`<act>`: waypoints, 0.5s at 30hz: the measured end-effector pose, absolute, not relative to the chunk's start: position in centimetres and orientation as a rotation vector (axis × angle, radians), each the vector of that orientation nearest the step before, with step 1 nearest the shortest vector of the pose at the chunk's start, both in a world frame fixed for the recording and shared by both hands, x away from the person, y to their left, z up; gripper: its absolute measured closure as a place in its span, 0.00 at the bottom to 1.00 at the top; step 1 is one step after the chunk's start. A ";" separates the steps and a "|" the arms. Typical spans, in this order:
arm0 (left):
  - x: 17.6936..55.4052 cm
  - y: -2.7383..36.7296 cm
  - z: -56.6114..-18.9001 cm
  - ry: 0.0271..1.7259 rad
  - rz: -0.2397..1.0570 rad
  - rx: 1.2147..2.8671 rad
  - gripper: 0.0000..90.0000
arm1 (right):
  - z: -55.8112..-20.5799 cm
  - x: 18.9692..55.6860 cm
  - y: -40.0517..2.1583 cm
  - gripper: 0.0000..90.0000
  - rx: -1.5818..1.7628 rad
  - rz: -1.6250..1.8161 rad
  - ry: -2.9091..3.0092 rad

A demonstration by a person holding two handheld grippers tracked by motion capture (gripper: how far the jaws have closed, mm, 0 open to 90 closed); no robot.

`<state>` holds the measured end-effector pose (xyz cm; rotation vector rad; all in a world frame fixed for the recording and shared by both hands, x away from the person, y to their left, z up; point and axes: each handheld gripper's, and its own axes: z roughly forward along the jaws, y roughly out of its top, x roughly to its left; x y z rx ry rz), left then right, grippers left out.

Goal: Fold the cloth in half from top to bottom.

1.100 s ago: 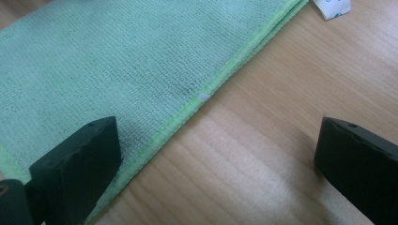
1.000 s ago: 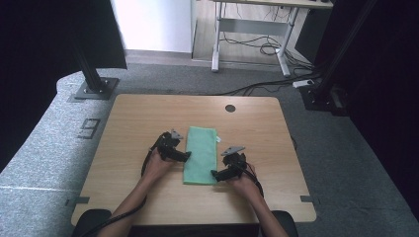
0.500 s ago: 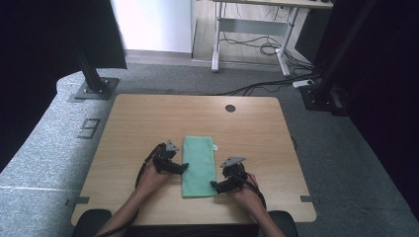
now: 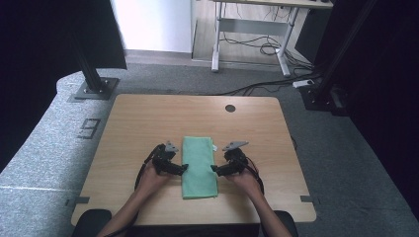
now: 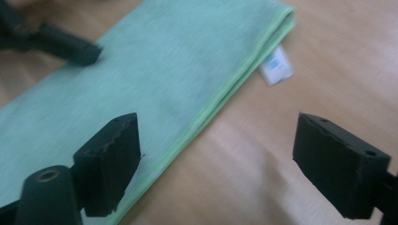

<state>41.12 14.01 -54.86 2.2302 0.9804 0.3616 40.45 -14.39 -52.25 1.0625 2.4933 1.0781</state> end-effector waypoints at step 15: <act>41.1 14.0 -54.9 0.984 0.360 2.229 0.05 | -50.6 46.7 -12.1 0.38 1.063 1.034 2.488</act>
